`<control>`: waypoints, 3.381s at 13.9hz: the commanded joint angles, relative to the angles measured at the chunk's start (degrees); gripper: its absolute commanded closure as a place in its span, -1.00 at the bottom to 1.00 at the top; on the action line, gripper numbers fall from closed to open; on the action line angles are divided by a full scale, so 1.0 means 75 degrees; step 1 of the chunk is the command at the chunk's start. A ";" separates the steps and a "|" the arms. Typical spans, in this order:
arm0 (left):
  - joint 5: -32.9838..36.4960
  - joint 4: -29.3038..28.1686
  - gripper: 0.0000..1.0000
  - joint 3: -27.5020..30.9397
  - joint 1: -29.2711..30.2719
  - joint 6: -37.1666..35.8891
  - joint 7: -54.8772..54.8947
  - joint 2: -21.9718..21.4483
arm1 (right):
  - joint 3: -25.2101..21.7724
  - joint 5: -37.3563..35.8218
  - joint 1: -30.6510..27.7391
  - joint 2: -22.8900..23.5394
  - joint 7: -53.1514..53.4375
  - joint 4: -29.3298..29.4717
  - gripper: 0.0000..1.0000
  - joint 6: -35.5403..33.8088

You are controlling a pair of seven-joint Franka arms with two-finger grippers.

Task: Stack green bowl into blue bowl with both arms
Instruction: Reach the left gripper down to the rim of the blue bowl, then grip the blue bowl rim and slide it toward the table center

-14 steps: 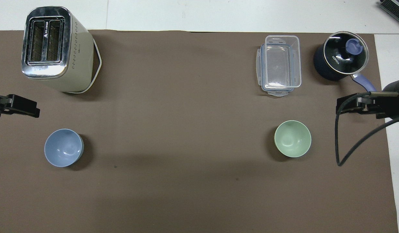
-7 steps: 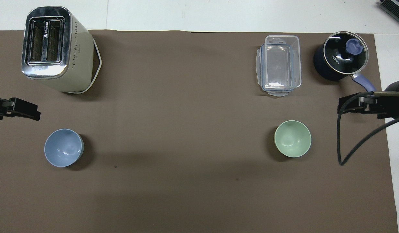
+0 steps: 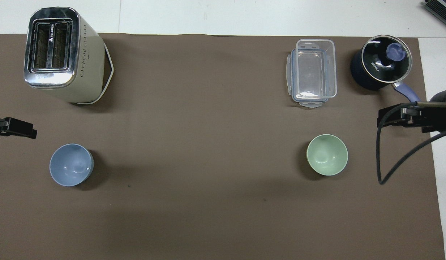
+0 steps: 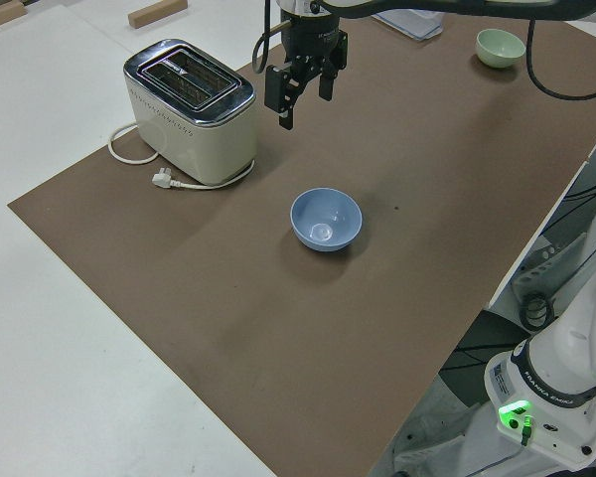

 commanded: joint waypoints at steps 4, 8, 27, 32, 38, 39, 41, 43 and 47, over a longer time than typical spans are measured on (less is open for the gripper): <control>0.0087 -0.1234 -1.00 -0.0061 0.0330 0.1141 0.0472 -0.0306 | 0.0045 0.0082 -0.0097 -0.0095 0.0087 -0.0073 -1.00 -0.0107; 0.0087 -0.2020 -1.00 -0.0061 0.0506 0.2067 0.0670 -0.0294 | 0.0034 0.0082 -0.0097 -0.0095 0.0087 -0.0085 -1.00 -0.0107; -0.0639 -0.4564 0.75 -0.0061 0.0963 0.4237 0.1819 -0.0037 | 0.0022 0.0082 -0.0097 -0.0107 0.0076 -0.0108 -1.00 -0.0107; -0.0686 -0.4459 1.00 -0.0061 0.0951 0.4143 0.1773 0.0022 | 0.0010 0.0082 -0.0097 -0.0119 0.0076 -0.0108 -1.00 -0.0107; -0.1073 -0.2949 1.00 -0.0061 0.1010 0.2376 0.1820 0.0420 | -0.0002 0.0082 -0.0097 -0.0131 0.0076 -0.0143 -1.00 -0.0095; -0.1073 -0.2727 1.00 -0.0061 0.0998 0.2118 0.1796 0.0420 | -0.0002 0.0082 -0.0097 -0.0131 0.0076 -0.0143 -1.00 -0.0095; -0.1178 -0.2142 1.00 -0.0061 0.0928 0.1393 0.1703 0.0479 | -0.0002 0.0082 -0.0097 -0.0131 0.0076 -0.0143 -1.00 -0.0095; -0.1214 -0.1788 1.00 -0.0096 0.0846 0.1039 0.1446 0.0467 | -0.0002 0.0082 -0.0097 -0.0131 0.0076 -0.0143 -1.00 -0.0095; -0.1179 -0.1424 1.00 -0.0319 0.0635 0.0581 0.1000 0.0444 | -0.0002 0.0082 -0.0097 -0.0131 0.0076 -0.0143 -1.00 -0.0095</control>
